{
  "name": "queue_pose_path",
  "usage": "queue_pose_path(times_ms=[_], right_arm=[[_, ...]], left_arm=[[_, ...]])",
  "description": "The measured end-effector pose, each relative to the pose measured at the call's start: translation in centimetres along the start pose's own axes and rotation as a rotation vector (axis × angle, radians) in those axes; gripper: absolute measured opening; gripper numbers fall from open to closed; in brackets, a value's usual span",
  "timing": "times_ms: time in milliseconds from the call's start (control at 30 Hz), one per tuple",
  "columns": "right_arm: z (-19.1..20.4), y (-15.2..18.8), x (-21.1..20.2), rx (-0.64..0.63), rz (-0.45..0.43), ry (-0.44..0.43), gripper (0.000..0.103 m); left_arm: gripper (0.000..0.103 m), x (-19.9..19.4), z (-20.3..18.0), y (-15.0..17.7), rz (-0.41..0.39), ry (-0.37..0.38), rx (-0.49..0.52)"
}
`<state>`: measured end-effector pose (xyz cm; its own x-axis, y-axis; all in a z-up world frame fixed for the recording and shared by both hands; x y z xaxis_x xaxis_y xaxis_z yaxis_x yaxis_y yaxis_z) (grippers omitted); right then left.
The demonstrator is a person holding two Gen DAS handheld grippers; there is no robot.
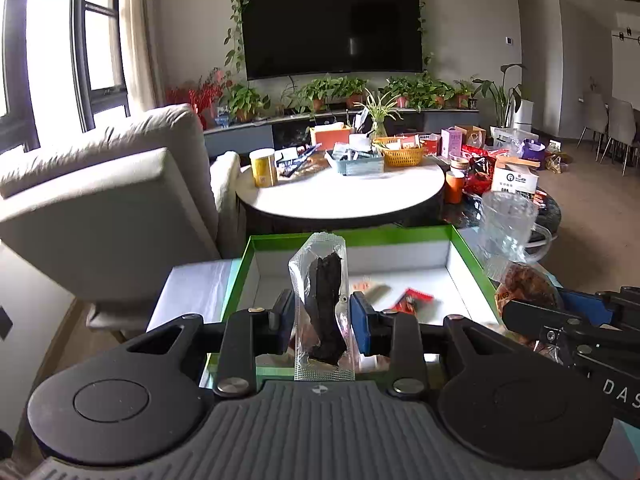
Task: Organize snacks
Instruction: 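Lift and carry the jerky and nut bag over the green box, then drop the jerky from the left tool while the right tool releases the nut bag into the box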
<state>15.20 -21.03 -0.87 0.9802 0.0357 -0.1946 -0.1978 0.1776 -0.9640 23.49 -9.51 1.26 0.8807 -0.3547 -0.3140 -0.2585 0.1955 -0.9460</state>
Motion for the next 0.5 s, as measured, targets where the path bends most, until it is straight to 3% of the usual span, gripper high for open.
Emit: queue_pose_path(times_ms=[267,500], right_arm=[[-1.9,-0.6,3.1,0.037,-0.006,0.031,0.033],[-1.9,0.7,5.5,0.034,0.039,0.027,0.033]], left_arm=[[0.028,4.3,0.2,-0.5,0.004,-0.007,-0.001],[0.029,7.4,0.2,2.1,0.07,0.002,-0.001]])
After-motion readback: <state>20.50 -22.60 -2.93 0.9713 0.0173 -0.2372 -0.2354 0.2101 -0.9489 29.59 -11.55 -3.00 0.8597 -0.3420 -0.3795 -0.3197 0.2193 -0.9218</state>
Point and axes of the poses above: each gripper's, at about its wrist camera, not at the fingertips, and x roughly the way its jaws point, z to its left, y to its underside, the point moved 9 cm from there along x, roughly the way its jaws point, and after that the axes turned 11 degrees about -z, right-handed, at the moved point
